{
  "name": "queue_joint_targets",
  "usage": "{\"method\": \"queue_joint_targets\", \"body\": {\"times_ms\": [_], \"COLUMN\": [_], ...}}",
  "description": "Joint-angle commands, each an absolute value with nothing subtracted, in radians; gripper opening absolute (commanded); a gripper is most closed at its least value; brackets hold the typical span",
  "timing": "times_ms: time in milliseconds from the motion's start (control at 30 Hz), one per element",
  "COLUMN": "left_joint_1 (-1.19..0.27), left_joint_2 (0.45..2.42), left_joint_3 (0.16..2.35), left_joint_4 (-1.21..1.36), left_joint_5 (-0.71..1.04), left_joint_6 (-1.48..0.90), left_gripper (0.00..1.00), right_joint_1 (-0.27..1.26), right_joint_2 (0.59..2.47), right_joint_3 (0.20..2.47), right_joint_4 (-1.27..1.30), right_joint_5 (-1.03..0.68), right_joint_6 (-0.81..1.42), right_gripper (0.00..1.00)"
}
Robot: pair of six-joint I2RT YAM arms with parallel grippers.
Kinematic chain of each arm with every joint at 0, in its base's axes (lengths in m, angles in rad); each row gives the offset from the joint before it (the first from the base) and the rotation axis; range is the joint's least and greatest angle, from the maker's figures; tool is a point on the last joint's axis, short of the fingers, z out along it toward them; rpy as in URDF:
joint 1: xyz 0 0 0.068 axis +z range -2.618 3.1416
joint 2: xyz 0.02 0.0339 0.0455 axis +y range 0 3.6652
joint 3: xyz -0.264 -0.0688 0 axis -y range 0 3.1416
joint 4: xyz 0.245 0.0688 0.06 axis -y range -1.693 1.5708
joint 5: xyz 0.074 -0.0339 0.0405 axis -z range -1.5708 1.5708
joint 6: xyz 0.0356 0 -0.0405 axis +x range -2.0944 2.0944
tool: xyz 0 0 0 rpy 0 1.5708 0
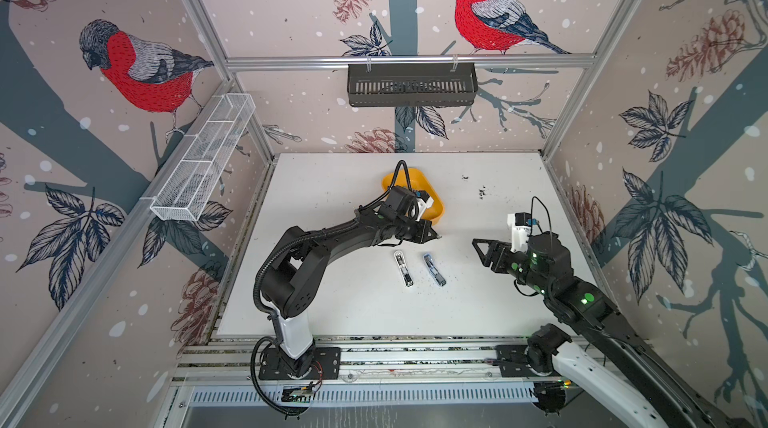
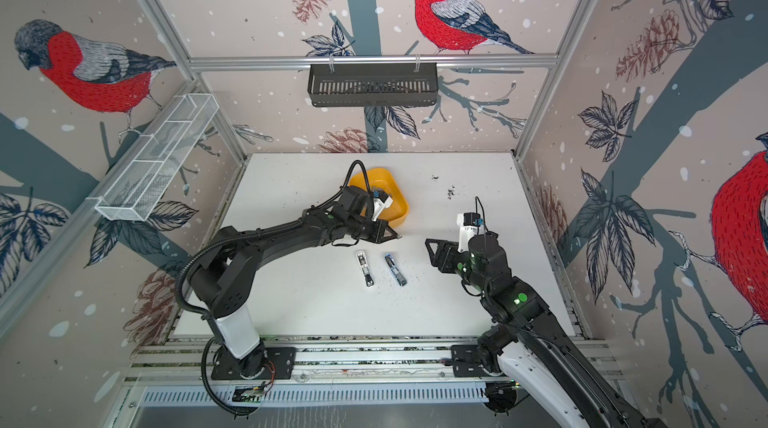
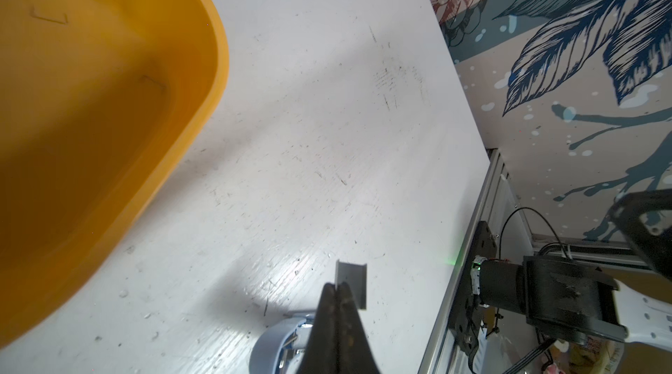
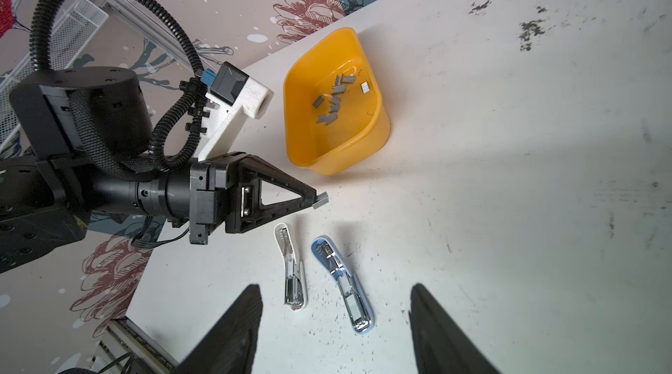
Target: Load the staples into the stapler
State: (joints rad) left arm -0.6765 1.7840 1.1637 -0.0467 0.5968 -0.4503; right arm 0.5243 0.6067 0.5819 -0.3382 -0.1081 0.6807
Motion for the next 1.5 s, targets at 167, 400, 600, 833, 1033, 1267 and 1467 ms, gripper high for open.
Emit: {"method": "queue_joint_targets", "body": {"times_ms": [167, 400, 600, 833, 1033, 1267, 1467], "left_joint_1": [-0.622, -0.586, -0.567, -0.554, -0.553, -0.552, -0.553], "left_joint_2": [1.705, 1.656, 1.631, 1.616, 1.599, 1.574, 1.563], "left_joint_3": [1.071, 1.003, 0.935, 0.895, 0.887, 0.876, 0.857], "left_joint_4": [0.215, 0.409, 0.581, 0.77, 0.885, 0.955, 1.05], "left_joint_5": [0.722, 0.763, 0.79, 0.796, 0.781, 0.75, 0.727], "left_joint_6": [-0.655, -0.822, -0.965, -1.138, -1.258, -1.343, -1.439], "left_gripper": [0.0, 0.0, 0.0, 0.0, 0.0, 0.0, 0.0], "right_joint_1": [0.468, 0.457, 0.458, 0.477, 0.493, 0.521, 0.537], "right_joint_2": [0.642, 0.69, 0.738, 0.819, 0.904, 0.978, 1.033], "right_joint_3": [0.545, 0.499, 0.483, 0.445, 0.469, 0.514, 0.544], "right_joint_4": [-0.116, 0.073, 0.238, 0.48, 0.619, 0.732, 0.827], "right_joint_5": [-0.294, -0.333, -0.349, -0.344, -0.34, -0.301, -0.269], "right_joint_6": [0.776, 0.898, 1.017, 1.186, 1.261, 1.309, 1.333], "right_gripper": [0.63, 0.63, 0.62, 0.61, 0.63, 0.6, 0.56]}}
